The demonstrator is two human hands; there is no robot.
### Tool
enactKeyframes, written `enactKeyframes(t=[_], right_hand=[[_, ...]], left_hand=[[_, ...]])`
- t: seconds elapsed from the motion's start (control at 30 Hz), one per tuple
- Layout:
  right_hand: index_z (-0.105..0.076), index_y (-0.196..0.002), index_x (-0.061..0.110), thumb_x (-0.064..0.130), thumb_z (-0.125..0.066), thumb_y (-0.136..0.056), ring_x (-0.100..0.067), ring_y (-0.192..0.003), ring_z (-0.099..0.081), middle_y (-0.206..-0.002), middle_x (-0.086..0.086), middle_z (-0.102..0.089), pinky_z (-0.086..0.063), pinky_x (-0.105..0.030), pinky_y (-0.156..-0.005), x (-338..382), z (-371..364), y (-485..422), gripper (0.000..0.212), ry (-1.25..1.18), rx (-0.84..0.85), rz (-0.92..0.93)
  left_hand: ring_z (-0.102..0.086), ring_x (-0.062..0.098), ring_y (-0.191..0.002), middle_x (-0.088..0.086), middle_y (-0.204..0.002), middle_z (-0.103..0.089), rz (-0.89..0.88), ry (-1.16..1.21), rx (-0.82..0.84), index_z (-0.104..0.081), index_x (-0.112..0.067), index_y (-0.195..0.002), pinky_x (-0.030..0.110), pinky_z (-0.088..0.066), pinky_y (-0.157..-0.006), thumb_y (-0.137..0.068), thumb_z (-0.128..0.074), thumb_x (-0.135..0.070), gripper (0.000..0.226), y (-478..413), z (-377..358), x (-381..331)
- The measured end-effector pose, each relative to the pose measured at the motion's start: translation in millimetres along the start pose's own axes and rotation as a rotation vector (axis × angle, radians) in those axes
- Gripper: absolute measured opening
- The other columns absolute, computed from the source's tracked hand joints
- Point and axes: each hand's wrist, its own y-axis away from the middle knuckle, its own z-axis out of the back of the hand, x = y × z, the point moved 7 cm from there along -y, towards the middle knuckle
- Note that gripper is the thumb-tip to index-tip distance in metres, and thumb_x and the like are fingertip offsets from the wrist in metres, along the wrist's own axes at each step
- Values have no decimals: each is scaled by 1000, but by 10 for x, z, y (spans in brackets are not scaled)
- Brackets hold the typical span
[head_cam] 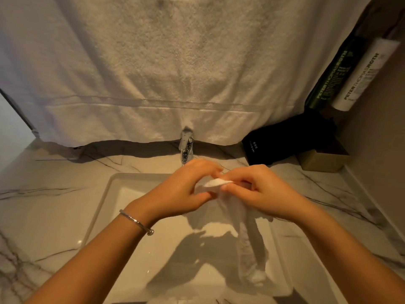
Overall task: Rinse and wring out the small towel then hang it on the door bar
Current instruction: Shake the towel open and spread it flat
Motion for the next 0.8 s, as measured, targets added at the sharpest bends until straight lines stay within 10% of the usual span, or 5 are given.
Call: enactKeyframes(t=[0.1,0.27,0.6,0.7,0.8], right_hand=[[-73,-89,27,28,-66,-80,-2,-83,-65,-83,10,-72,-55,-19,-72,-192,158,85,11,-108,-26,-82],[-67,-79,23,32,-68,-76,-9,-67,-58,-74,1,-65,-50,-32,-64,-565,61,233,10,195,284,-206],[-67,-68,17,41,-62,-81,-10,-57,-56,-60,0,-62,-45,-31,-55,-623,248,143,28,255,33,-207],[-64,-60,11,41,-66,-76,-17,-55,-54,-55,-5,-58,-44,-35,-55,-447,760,53,34,301,-288,-194],[-67,-78,16,34,-61,-86,-4,-63,-54,-68,6,-60,-43,-21,-61,-13,1365,346,21,215,-1005,141]], left_hand=[[-59,4,-80,-11,-86,-66,82,141,28,-60,-30,-87,17,-44,-55,-86,-59,-27,3,77,-8,124],[-60,14,-71,-3,-77,-66,146,81,37,-60,-31,-86,30,-52,-63,-86,-45,-47,22,119,9,281],[-60,24,-74,8,-80,-67,377,-432,271,-55,-12,-78,40,-54,-69,-87,-49,-19,13,397,-75,958],[-61,31,-70,13,-74,-66,300,-414,-41,-58,-5,-79,41,-50,-63,-87,-47,-19,20,167,463,640],[-54,27,-71,14,-78,-59,-115,-454,-707,-56,-4,-83,38,-42,-65,-84,-46,-16,15,121,1249,-97]])
